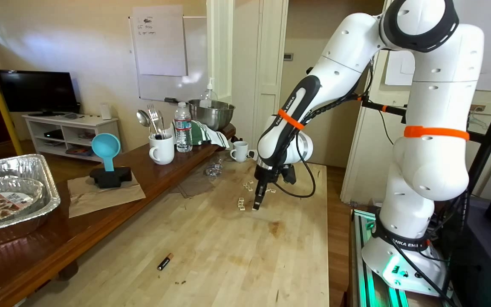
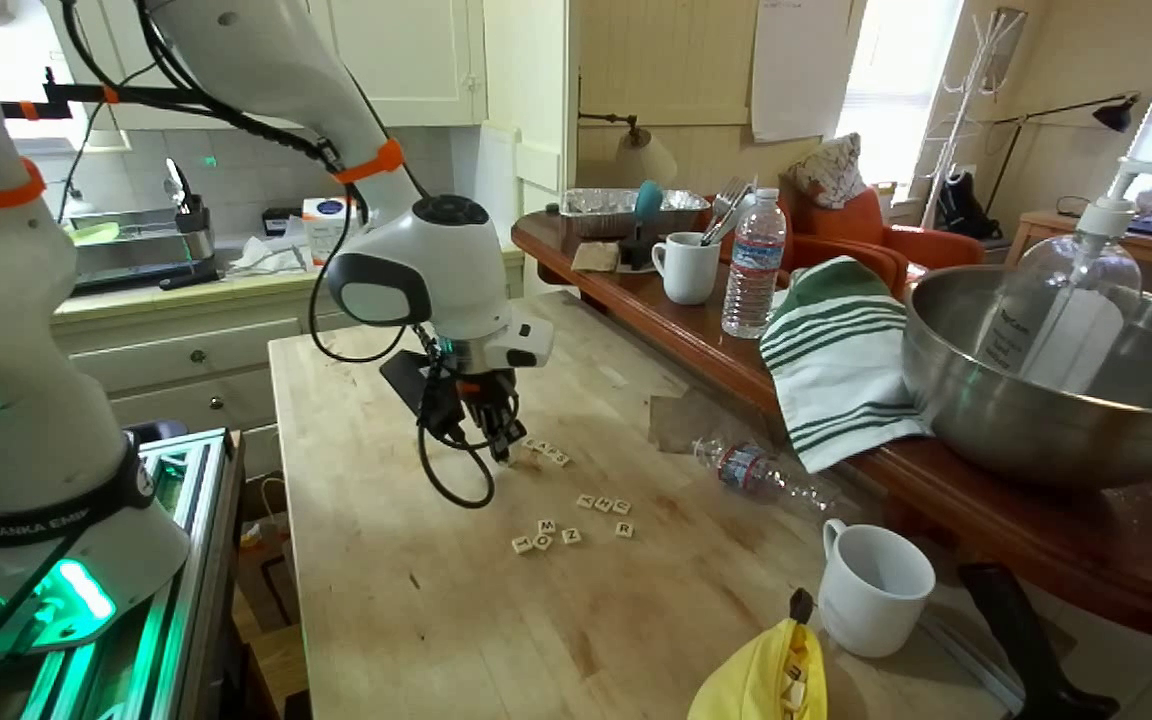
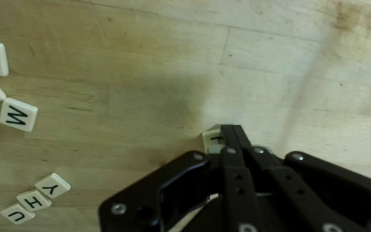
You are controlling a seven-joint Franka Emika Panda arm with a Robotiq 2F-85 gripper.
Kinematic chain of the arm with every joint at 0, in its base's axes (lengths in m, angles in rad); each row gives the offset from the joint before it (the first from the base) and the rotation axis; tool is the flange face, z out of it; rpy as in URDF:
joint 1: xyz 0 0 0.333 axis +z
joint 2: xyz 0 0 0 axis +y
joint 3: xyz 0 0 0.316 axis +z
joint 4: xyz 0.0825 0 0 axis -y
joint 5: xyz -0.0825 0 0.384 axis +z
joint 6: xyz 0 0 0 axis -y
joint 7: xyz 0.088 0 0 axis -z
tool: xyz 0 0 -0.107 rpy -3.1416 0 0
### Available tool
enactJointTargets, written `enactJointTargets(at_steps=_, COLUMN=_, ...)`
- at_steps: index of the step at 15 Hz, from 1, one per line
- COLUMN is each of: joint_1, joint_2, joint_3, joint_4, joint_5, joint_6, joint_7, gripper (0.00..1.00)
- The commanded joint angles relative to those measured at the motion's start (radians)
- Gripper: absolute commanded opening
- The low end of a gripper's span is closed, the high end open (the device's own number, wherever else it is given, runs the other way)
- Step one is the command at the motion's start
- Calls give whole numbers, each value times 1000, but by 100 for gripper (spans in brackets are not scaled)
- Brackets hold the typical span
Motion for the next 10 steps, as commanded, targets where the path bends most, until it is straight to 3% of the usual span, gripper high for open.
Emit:
enactJointTargets(at_steps=1, joint_1=-4, joint_2=38, joint_3=11, joint_4=5, joint_5=31, joint_6=44, joint_7=-37, gripper=0)
enactJointTargets(at_steps=10, joint_1=-39, joint_2=63, joint_3=-20, joint_4=36, joint_5=12, joint_6=67, joint_7=-28, gripper=0)
